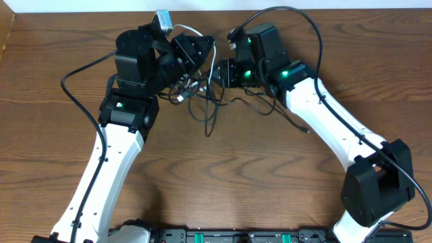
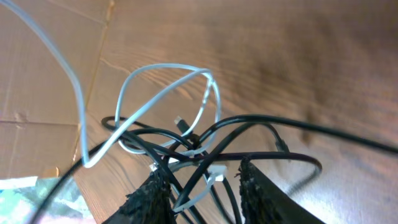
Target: Untangle cables
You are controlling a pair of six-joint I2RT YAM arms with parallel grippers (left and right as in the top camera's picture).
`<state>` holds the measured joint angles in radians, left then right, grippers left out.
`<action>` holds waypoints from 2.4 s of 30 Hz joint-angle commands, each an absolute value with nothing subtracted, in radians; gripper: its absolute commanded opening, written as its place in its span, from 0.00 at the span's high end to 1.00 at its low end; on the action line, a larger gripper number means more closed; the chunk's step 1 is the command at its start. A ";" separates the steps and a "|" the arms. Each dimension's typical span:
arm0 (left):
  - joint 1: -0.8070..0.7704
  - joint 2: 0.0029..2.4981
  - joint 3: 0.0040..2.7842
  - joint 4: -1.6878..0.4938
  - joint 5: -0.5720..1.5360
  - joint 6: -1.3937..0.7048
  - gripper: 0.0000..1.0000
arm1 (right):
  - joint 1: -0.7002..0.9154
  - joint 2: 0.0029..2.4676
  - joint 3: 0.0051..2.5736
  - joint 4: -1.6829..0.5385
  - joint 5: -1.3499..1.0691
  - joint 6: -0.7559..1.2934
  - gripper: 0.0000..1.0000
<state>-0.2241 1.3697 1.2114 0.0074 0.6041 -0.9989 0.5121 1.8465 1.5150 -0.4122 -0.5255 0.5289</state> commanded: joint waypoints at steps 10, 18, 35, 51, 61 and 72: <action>-0.184 1.351 1.229 0.310 0.586 -1.155 0.92 | 0.524 1.924 1.507 -0.482 -0.503 0.496 0.69; -0.093 1.351 1.229 0.338 0.603 -1.217 0.92 | 0.510 1.928 1.506 -0.491 -0.497 0.496 0.69; -0.078 1.352 1.229 0.152 0.643 -0.933 0.92 | 0.508 1.928 1.506 -0.546 -0.504 0.496 0.68; -0.025 1.352 1.229 -0.084 0.645 -0.680 0.92 | 0.508 1.928 1.506 -0.585 -0.507 0.492 0.68; -0.025 1.351 1.326 -0.115 0.775 -0.698 0.93 | 0.448 1.928 1.506 -0.588 -0.545 0.450 0.69; -0.020 1.352 1.621 -0.111 0.763 -0.759 0.92 | 0.356 1.917 1.518 -0.589 -0.645 0.402 0.71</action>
